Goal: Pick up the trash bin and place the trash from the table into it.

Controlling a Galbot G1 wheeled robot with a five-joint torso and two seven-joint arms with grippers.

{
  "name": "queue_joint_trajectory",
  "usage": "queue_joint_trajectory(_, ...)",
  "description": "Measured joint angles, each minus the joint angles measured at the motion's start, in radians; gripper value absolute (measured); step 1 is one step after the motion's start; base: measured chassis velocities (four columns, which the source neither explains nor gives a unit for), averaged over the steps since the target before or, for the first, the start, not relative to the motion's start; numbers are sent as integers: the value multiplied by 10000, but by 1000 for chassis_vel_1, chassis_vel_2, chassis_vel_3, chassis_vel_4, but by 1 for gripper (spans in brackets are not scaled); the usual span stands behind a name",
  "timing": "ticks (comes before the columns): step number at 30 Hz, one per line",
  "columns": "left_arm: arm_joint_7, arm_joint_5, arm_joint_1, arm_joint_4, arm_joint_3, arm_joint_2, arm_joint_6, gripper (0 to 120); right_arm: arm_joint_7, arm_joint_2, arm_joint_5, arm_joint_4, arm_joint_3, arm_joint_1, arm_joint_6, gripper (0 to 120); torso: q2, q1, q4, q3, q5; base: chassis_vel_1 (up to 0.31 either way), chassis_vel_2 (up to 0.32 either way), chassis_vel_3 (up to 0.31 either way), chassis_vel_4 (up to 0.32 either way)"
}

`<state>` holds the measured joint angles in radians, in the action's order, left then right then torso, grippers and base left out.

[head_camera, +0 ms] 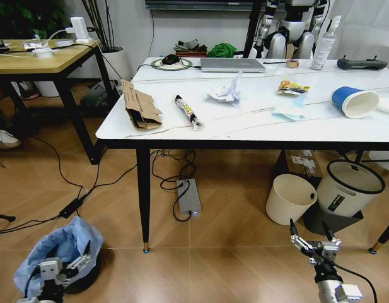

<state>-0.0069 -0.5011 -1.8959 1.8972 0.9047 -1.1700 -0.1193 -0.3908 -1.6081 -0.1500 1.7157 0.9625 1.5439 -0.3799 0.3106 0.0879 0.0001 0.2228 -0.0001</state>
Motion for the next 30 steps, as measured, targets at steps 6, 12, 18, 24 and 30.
queue_joint_trajectory(6,345,-885,213,-1227,947,538,924,100,-39,0,-139,-456,-23,-174,-135,100,5,4,0,2,-3,0,0,0,0)
queue_joint_trajectory(12,448,-1496,1072,-2669,1589,817,1958,100,-121,0,-234,-869,11,-282,-358,100,36,14,3,20,1,0,0,0,0)
queue_joint_trajectory(18,555,-1694,2635,-4221,1484,1002,2552,100,-158,0,-225,-988,-25,-273,-438,100,60,23,-4,36,-1,0,0,0,0)
queue_joint_trajectory(24,791,-1400,3416,-5350,1054,959,2380,100,-161,0,-185,-981,-18,-231,-438,100,76,29,-3,47,-1,0,0,0,0)
queue_joint_trajectory(30,910,-1248,3858,-6318,799,904,2313,100,-160,0,-183,-942,30,-192,-438,100,87,31,1,54,0,0,0,0,0)
